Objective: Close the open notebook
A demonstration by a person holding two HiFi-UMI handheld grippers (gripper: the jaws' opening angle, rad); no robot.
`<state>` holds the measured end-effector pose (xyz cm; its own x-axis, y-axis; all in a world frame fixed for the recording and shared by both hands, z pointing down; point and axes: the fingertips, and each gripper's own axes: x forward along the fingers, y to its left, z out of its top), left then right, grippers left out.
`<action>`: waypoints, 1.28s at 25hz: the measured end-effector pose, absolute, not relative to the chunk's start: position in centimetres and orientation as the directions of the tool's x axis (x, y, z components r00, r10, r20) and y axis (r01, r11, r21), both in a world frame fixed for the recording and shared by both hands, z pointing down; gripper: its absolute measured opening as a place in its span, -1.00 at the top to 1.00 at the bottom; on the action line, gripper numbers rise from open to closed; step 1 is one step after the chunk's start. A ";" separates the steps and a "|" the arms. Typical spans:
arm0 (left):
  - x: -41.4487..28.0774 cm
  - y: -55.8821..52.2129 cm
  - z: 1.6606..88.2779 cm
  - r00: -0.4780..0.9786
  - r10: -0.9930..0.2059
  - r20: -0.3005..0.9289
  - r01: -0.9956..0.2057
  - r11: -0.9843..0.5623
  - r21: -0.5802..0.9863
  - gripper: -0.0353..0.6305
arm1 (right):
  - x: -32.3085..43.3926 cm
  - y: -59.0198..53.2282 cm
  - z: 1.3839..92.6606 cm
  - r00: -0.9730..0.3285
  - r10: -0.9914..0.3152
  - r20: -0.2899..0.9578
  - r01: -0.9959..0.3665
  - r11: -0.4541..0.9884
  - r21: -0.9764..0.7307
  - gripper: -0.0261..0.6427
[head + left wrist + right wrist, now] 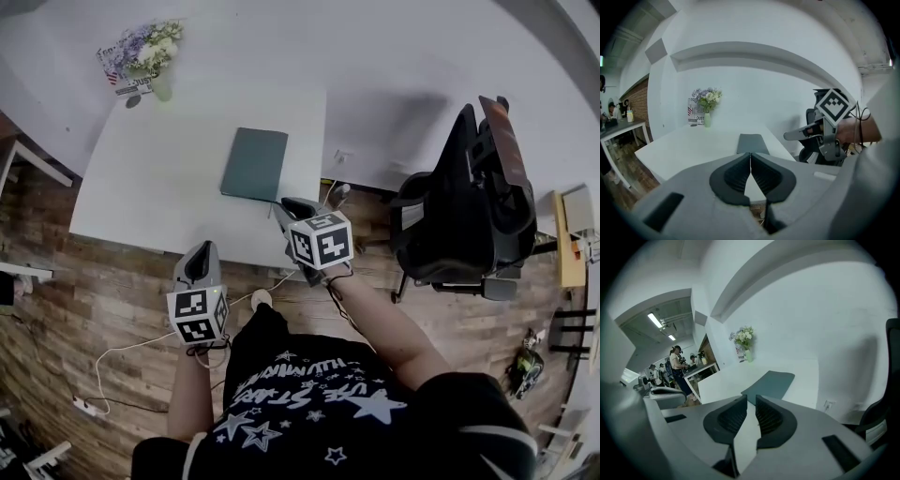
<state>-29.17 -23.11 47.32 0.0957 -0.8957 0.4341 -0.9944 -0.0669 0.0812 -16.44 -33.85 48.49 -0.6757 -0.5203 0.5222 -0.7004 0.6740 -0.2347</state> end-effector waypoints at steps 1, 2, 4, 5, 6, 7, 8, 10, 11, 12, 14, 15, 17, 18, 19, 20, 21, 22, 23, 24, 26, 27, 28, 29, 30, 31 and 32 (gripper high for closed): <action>-28.3 -22.6 47.1 0.095 -0.898 0.430 -0.995 -0.067 0.079 0.83 | -15.4 -33.3 48.1 -0.674 -0.533 0.511 -0.705 0.671 -0.230 0.79; -27.4 -22.0 47.0 0.095 -0.900 0.425 -0.995 -0.068 0.077 0.83 | -14.4 -32.8 47.7 -0.673 -0.543 0.502 -0.708 0.669 -0.225 0.82; -25.8 -20.9 46.7 0.094 -0.905 0.415 -0.995 -0.070 0.074 0.83 | -12.6 -31.8 47.1 -0.670 -0.562 0.484 -0.714 0.667 -0.214 0.89; -25.0 -20.2 46.5 0.093 -0.907 0.411 -0.995 -0.070 0.071 0.83 | -11.8 -31.3 46.9 -0.670 -0.570 0.476 -0.715 0.666 -0.210 0.91; -24.3 -19.6 46.4 0.090 -0.909 0.407 -0.995 -0.068 0.067 0.83 | -11.1 -30.7 46.7 -0.672 -0.574 0.467 -0.715 0.668 -0.208 0.91; -23.7 -18.9 46.2 0.086 -0.911 0.402 -0.996 -0.066 0.063 0.83 | -10.5 -30.2 46.4 -0.677 -0.577 0.458 -0.712 0.670 -0.208 0.91; -23.1 -18.2 46.1 0.080 -0.914 0.397 -0.996 -0.062 0.059 0.83 | -9.9 -29.5 46.2 -0.682 -0.578 0.448 -0.708 0.674 -0.209 0.91; -21.9 -16.5 45.9 0.068 -0.919 0.388 -0.997 -0.051 0.054 0.83 | -8.5 -28.1 45.8 -0.689 -0.581 0.433 -0.703 0.681 -0.205 0.91; -21.2 -15.5 46.0 0.062 -0.920 0.386 -0.998 -0.044 0.054 0.83 | -7.6 -27.4 45.8 -0.689 -0.583 0.432 -0.703 0.684 -0.198 0.91; -20.4 -14.5 46.1 0.056 -0.921 0.386 -0.998 -0.038 0.055 0.83 | -6.8 -26.6 45.8 -0.687 -0.583 0.434 -0.703 0.685 -0.191 0.91; -18.8 -12.4 46.5 0.047 -0.919 0.390 -0.998 -0.027 0.057 0.83 | -5.1 -25.0 46.0 -0.686 -0.583 0.436 -0.702 0.689 -0.183 0.92; -18.1 -11.4 46.8 0.042 -0.918 0.394 -0.998 -0.021 0.056 0.83 | -4.3 -24.2 46.1 -0.688 -0.582 0.435 -0.700 0.690 -0.183 0.92; -16.8 -9.6 47.2 0.030 -0.915 0.402 -0.998 -0.009 0.054 0.83 | -2.7 -22.6 46.0 -0.693 -0.580 0.428 -0.696 0.694 -0.186 0.92; -16.1 -8.7 47.2 0.023 -0.915 0.404 -0.999 -0.002 0.053 0.83 | -1.8 -21.8 45.9 -0.695 -0.581 0.424 -0.694 0.695 -0.186 0.92; -15.5 -7.9 47.2 0.016 -0.915 0.404 -0.999 0.006 0.052 0.83 | -0.9 -21.0 45.8 -0.697 -0.581 0.420 -0.693 0.697 -0.185 0.92; -14.8 -7.0 47.2 0.009 -0.915 0.404 -0.999 0.012 0.051 0.83 | 0.1 -20.1 45.8 -0.699 -0.581 0.416 -0.691 0.699 -0.184 0.92; -14.0 -6.0 47.1 0.005 -0.915 0.403 -0.999 0.016 0.050 0.83 | 1.0 -19.3 45.7 -0.701 -0.581 0.414 -0.689 0.701 -0.183 0.92; -13.2 -5.0 47.0 0.003 -0.915 0.403 -0.999 0.017 0.046 0.83 | 2.0 -18.4 45.7 -0.703 -0.580 0.412 -0.687 0.703 -0.182 0.92; -12.2 -4.0 47.0 0.003 -0.915 0.404 -0.999 0.015 0.040 0.83 | 3.0 -17.6 45.7 -0.705 -0.578 0.412 -0.685 0.706 -0.182 0.92; -11.3 -2.9 47.0 0.001 -0.913 0.407 -0.999 0.013 0.033 0.83 | 4.0 -16.7 45.7 -0.707 -0.575 0.412 -0.682 0.708 -0.182 0.92; -9.7 -1.0 47.2 -0.007 -0.908 0.418 -0.999 0.019 0.025 0.83 | 5.7 -15.3 45.9 -0.712 -0.568 0.412 -0.676 0.714 -0.185 0.92; -8.9 -0.1 47.3 -0.011 -0.906 0.423 -0.999 0.025 0.027 0.83 | 6.5 -14.6 46.0 -0.714 -0.565 0.413 -0.673 0.715 -0.187 0.92; -8.2 0.8 47.4 -0.014 -0.904 0.428 -0.999 0.030 0.030 0.83 | 7.3 -14.0 46.2 -0.716 -0.561 0.416 -0.671 0.716 -0.190 0.92; -7.4 1.7 47.5 -0.014 -0.901 0.434 -0.999 0.031 0.032 0.83 | 7.9 -13.4 46.5 -0.718 -0.556 0.419 -0.669 0.718 -0.194 0.92; -6.8 2.7 47.8 -0.013 -0.897 0.442 -0.999 0.030 0.031 0.83 | 8.4 -12.7 46.9 -0.721 -0.549 0.423 -0.665 0.720 -0.198 0.92; -6.2 3.7 48.0 -0.013 -0.892 0.452 -0.999 0.029 0.027 0.83 | 8.8 -12.0 47.2 -0.724 -0.543 0.426 -0.660 0.723 -0.201 0.92; -5.9 4.6 48.3 -0.015 -0.887 0.461 -0.999 0.029 0.022 0.83 | 9.1 -11.4 47.5 -0.727 -0.537 0.428 -0.656 0.727 -0.202 0.92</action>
